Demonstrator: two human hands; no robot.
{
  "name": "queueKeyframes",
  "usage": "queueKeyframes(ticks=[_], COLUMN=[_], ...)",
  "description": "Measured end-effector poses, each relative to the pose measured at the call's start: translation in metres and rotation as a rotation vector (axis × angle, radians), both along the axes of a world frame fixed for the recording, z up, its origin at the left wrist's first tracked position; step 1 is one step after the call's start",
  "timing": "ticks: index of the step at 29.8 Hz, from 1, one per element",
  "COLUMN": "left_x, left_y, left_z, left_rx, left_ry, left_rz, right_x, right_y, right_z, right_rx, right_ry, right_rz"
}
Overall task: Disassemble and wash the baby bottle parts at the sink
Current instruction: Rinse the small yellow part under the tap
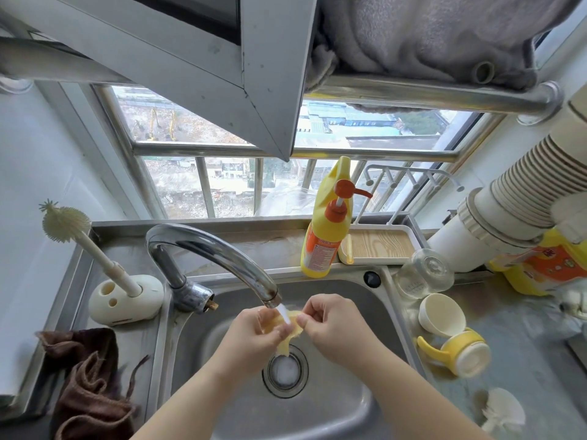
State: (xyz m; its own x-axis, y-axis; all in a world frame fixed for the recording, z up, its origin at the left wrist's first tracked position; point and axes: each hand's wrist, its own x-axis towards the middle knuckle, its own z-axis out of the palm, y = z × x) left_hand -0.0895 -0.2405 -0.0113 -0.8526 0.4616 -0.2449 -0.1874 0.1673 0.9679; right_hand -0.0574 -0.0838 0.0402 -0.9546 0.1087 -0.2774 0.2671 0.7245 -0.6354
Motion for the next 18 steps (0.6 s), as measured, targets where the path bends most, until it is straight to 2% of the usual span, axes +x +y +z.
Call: queueKeyframes(ticks=[5, 8, 10, 13, 18], left_x=[-0.005, -0.007, -0.01, -0.01, -0.005], left_y=[-0.004, -0.013, -0.019, -0.016, -0.007], left_z=[0.003, 0.0, 0.002, 0.007, 0.011], left_rx=[0.039, 0.032, 0.045, 0.044, 0.067], left_ry=[-0.041, -0.082, -0.104, -0.113, -0.168], left_rz=[-0.027, 0.056, 0.088, 0.005, -0.049], right_x=[0.001, 0.005, 0.007, 0.006, 0.004], right_y=[0.009, 0.026, 0.038, 0.042, 0.023], right_z=[0.004, 0.011, 0.014, 0.015, 0.012], right_rx=[0.028, 0.086, 0.049, -0.006, 0.042], right_ry=[0.009, -0.031, -0.033, -0.006, 0.02], right_rz=[0.098, 0.16, 0.136, 0.124, 0.213])
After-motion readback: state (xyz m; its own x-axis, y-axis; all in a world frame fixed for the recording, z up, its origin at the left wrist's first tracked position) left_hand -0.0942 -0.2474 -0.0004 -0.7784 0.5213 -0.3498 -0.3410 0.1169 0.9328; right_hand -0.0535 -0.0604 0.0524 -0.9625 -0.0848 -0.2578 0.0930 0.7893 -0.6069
